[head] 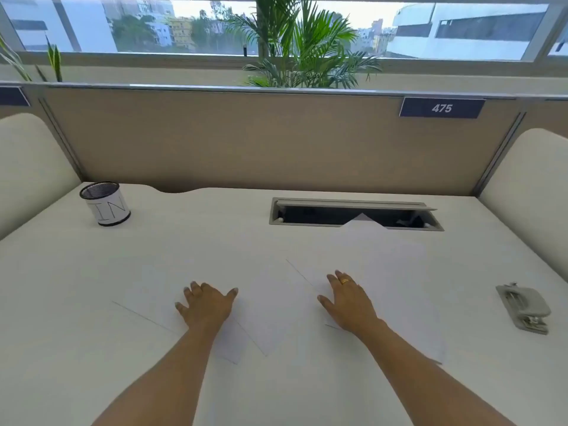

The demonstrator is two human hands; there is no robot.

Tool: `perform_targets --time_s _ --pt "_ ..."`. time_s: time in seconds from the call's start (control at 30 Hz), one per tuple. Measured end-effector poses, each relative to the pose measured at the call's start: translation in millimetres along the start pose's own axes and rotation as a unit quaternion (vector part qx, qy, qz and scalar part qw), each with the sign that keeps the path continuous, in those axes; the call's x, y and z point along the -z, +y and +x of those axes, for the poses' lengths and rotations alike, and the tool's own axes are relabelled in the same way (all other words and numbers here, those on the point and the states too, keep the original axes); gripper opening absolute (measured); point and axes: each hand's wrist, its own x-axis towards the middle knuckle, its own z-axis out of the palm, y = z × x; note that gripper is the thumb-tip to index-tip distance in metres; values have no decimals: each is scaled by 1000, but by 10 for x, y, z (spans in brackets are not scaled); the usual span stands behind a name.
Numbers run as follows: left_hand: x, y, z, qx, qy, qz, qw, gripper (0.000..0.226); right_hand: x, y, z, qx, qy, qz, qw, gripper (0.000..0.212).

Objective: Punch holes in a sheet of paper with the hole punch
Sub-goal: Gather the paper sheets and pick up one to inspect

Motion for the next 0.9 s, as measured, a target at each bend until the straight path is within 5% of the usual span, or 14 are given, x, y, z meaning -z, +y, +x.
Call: perform_targets --time_s 0.53,0.9 --pt "-45 371 63 36 38 68 996 93 -222 185 94 25 37 -38 998 51" --pt "-55 205 145 -63 0 -68 996 72 -211 222 94 72 31 -84 993 48"
